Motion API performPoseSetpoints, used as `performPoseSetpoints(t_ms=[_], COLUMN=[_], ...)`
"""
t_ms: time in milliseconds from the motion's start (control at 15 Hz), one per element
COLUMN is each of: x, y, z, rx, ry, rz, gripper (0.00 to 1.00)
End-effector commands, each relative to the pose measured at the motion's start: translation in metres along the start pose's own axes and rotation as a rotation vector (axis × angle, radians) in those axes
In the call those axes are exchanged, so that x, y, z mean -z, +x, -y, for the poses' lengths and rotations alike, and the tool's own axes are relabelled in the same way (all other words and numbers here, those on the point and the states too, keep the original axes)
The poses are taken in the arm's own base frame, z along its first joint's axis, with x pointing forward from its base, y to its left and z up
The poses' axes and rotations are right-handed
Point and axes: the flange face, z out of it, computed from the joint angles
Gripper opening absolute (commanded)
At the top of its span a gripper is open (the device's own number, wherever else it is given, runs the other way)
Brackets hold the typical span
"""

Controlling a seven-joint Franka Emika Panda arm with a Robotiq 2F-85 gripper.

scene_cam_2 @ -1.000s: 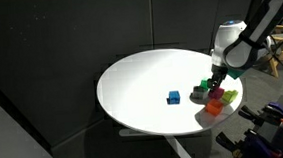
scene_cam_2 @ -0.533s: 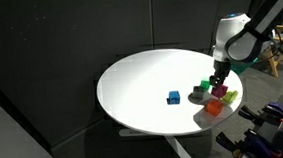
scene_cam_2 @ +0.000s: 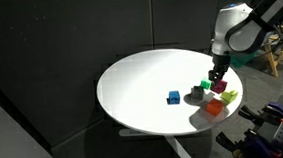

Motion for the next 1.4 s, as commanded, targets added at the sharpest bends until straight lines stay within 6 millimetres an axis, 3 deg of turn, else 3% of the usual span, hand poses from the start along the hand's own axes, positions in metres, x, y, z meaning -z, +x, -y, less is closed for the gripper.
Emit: performPoseSetpoints(t_ms=[0,467,1333], x=[0.017,0.023,0.014], y=[0.006,0.028,0.054], z=[0.005,0.016,0.039], rx=[-0.010,-0.006,0.241], ry=[-0.002,-0.010,-0.028], rz=[-0.005,-0.036,-0.026], gripper=[0.31,0.31,0.31])
